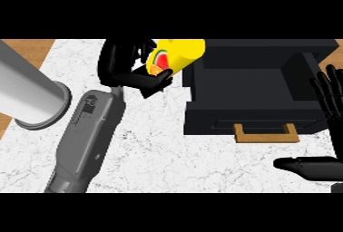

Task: Pick up the cup, place it into the drawer and close the drawer

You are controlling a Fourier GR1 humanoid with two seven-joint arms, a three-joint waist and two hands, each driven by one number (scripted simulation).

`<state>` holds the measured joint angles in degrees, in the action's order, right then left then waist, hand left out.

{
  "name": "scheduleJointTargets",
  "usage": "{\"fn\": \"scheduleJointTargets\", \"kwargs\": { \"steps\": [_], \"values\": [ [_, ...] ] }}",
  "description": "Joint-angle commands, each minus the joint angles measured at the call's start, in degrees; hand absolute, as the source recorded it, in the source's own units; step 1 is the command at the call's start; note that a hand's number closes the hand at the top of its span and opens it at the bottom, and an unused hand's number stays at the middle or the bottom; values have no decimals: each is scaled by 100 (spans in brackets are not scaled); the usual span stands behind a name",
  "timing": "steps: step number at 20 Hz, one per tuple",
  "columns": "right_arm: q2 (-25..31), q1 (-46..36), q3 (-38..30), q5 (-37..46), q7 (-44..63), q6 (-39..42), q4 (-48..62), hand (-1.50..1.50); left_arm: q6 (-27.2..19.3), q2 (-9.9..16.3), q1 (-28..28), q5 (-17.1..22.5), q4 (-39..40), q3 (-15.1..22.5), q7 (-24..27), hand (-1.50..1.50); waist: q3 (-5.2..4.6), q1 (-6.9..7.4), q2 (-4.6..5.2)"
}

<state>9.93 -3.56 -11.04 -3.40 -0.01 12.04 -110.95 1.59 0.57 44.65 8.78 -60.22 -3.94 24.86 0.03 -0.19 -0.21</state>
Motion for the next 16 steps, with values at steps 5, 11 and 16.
{"fn": "scheduleJointTargets", "kwargs": {
  "steps": [5, 11, 16],
  "values": [
    [-64, -92, 124, 66, 38, -17, -44, -150, -1269, -55, 1262, 304, 538, 876, -716, 150, -2, -90, 25],
    [76, -445, -113, -56, -85, 23, 448, -150, -1606, -56, 2203, 818, 1591, 1036, -1007, 150, 0, -150, 53],
    [211, -286, -241, -203, -223, 241, 429, -150, -1606, -56, 2652, 1102, 2472, 1042, -819, 150, 1, -173, 59]
  ]
}}
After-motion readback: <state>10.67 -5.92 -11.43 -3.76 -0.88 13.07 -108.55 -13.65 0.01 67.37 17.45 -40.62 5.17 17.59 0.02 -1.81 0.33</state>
